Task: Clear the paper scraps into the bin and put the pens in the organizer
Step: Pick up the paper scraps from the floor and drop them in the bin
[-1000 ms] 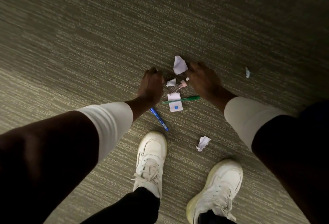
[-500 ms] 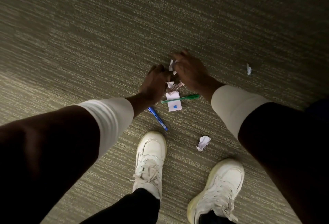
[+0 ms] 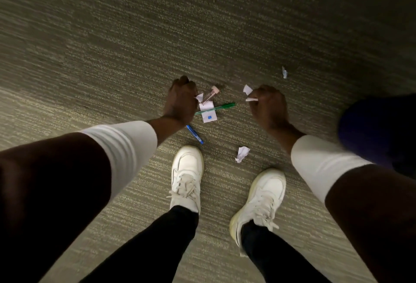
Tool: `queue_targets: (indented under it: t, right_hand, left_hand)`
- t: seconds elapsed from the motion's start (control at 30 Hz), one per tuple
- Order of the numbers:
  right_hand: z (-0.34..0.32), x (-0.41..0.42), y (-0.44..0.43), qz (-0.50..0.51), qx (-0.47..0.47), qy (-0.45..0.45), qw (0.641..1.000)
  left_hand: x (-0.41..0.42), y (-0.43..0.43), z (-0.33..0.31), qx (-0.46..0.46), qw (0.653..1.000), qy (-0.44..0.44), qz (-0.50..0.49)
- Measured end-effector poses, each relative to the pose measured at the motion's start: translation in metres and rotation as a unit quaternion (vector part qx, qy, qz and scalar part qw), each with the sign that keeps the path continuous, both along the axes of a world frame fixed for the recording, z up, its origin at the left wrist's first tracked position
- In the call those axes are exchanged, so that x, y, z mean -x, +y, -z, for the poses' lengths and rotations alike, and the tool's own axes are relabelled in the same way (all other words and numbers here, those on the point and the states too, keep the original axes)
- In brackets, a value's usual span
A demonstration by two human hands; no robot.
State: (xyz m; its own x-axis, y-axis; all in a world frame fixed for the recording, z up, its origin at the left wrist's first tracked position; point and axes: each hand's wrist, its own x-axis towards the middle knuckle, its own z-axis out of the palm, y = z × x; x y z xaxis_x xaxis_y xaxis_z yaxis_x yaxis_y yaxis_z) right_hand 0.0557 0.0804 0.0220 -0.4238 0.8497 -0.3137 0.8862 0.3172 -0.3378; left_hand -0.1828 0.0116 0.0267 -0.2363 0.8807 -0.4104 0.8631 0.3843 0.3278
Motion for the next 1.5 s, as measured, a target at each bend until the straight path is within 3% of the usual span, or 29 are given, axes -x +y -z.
queue_targets:
  t: [0.23,0.37,0.6,0.7,0.83,1.07,1.3,1.5]
  right_hand:
    - [-0.086,-0.065,-0.049,0.153,0.025,0.032,0.987]
    - [-0.138,-0.097,-0.061,0.265,0.006,0.119,0.957]
    - [-0.208,-0.162,-0.067,0.382,-0.061,0.123,0.914]
    - [-0.222,-0.200,-0.066,0.422,-0.089,0.123,0.894]
    - [-0.222,-0.250,-0.057,0.490,-0.089,0.116,0.859]
    - [-0.203,-0.294,-0.045,0.564,-0.007,0.118,0.817]
    - [-0.211,-0.276,-0.054,0.544,-0.080,0.137,0.824]
    - [-0.206,-0.210,-0.067,0.428,-0.075,0.207,0.877]
  left_hand:
    - [-0.076,-0.008,-0.082,-0.002,0.997,-0.071,0.013]
    - [-0.134,-0.003,-0.126,-0.034,0.992,-0.117,0.013]
    - [-0.256,0.029,-0.190,-0.071,0.978,-0.192,0.032]
    - [-0.309,0.043,-0.207,-0.100,0.969,-0.224,0.020]
    - [-0.365,0.060,-0.218,-0.067,0.965,-0.252,0.013]
    - [-0.408,0.072,-0.208,-0.017,0.963,-0.270,-0.002]
    - [-0.380,0.061,-0.192,0.046,0.928,-0.359,-0.087]
    - [-0.306,0.027,-0.171,0.046,0.958,-0.264,-0.101]
